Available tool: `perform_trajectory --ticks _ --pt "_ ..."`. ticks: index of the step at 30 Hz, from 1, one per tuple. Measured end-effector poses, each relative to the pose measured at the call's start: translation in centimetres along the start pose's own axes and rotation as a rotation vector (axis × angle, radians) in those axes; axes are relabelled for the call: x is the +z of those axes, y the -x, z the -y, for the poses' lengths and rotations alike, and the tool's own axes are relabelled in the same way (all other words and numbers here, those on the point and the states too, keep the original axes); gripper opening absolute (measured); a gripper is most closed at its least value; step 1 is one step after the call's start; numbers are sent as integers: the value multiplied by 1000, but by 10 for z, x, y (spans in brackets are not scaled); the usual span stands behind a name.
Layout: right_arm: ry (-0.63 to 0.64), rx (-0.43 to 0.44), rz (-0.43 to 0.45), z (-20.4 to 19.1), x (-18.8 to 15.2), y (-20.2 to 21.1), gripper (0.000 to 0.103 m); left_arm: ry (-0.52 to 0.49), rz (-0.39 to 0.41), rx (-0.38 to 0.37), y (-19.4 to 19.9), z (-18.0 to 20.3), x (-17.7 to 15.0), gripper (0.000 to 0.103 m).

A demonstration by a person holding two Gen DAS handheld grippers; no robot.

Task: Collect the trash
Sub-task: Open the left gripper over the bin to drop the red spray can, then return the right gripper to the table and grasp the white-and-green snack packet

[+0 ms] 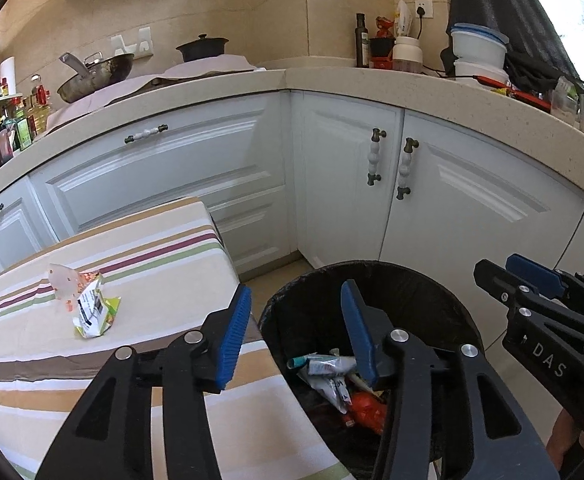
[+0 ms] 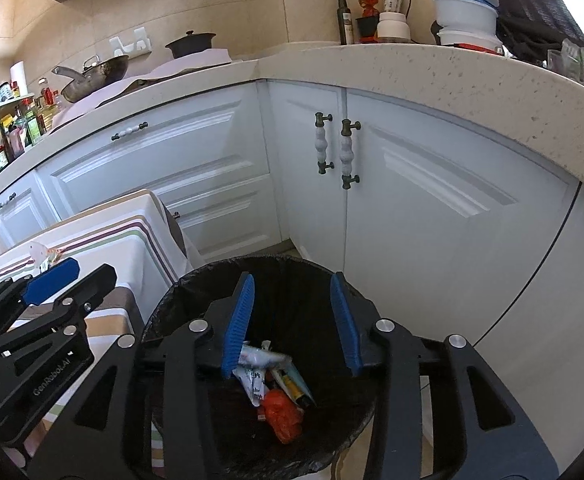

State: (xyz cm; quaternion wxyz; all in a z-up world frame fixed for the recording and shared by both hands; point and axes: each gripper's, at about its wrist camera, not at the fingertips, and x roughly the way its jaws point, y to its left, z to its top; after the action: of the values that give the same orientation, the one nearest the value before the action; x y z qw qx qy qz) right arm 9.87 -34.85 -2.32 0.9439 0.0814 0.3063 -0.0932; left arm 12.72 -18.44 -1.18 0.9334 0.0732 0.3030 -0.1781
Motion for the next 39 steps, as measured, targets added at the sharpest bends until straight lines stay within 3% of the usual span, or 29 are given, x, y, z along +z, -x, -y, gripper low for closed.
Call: perform_trajectory --ticks 11,29,36,39 --pt "22 35 -4 -28 5 1 44 51 8 66 18 -40 -5 56" --pt "176 262 -72 -176 7 -17 51 216 -13 333 55 -176 -38 62" --pt "228 311 -110 -229 2 -32 53 263 -25 425 66 -226 -52 63" --pt "239 325 -123 -244 0 -38 59 285 -32 458 69 -248 -58 63"
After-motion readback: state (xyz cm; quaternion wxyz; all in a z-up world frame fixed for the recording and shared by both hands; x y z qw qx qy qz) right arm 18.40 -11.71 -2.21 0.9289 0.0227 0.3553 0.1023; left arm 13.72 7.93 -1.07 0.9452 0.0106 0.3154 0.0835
